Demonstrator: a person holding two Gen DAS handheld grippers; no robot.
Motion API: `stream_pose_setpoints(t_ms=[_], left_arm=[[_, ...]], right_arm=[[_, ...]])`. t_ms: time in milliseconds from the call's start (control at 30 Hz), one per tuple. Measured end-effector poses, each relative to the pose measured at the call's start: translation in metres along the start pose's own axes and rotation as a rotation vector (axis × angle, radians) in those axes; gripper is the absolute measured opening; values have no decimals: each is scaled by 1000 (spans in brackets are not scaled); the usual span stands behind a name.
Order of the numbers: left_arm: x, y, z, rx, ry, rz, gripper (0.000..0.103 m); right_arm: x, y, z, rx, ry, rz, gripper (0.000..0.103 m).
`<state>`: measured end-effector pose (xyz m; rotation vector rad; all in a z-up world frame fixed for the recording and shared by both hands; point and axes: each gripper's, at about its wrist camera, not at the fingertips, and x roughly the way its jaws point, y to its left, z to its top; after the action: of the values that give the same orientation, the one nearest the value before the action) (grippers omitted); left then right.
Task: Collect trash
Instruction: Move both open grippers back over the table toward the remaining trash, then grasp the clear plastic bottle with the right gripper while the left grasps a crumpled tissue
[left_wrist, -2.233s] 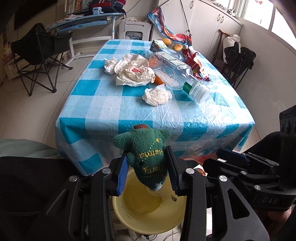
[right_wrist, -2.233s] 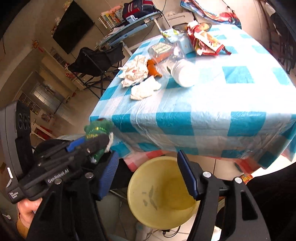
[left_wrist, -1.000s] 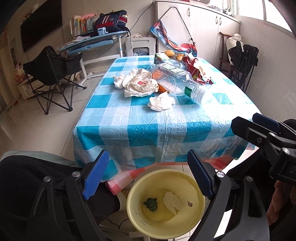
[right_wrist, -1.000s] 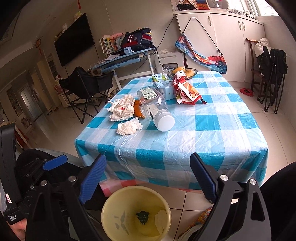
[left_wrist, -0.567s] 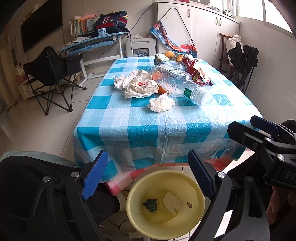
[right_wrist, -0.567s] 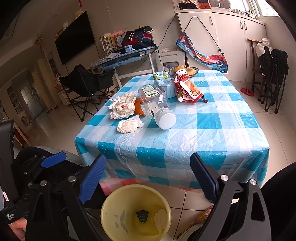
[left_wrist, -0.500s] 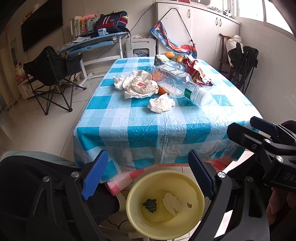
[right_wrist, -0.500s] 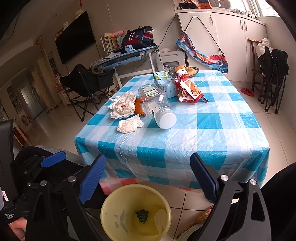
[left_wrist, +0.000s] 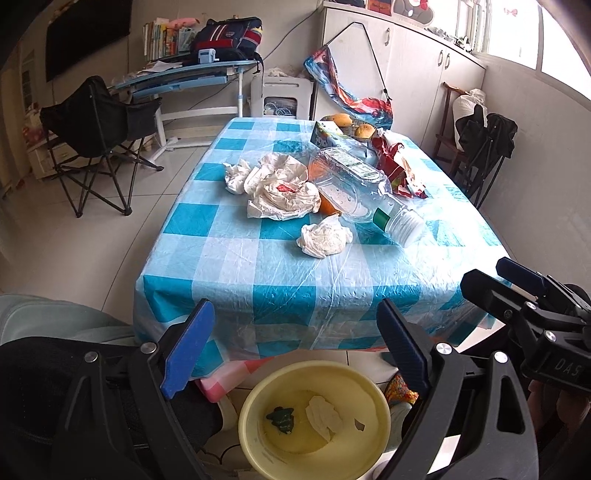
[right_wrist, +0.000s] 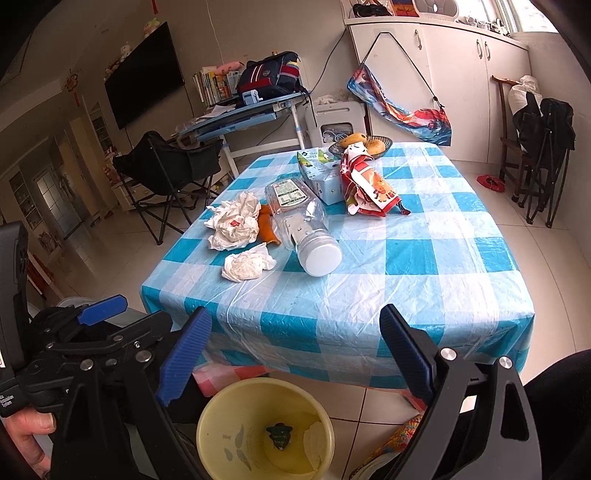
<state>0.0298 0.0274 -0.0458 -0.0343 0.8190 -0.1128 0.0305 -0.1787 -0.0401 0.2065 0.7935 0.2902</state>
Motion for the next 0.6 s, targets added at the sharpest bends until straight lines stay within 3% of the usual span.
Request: stream_pose_setpoints(t_ms=[367,600], left_arm=[[48,6,33,-69,51,-8,86],[79,5,43,-97,82,-13,86]], right_arm=[[70,11,68,-103,73,22,89],[130,6,83,-124,167,3,86]])
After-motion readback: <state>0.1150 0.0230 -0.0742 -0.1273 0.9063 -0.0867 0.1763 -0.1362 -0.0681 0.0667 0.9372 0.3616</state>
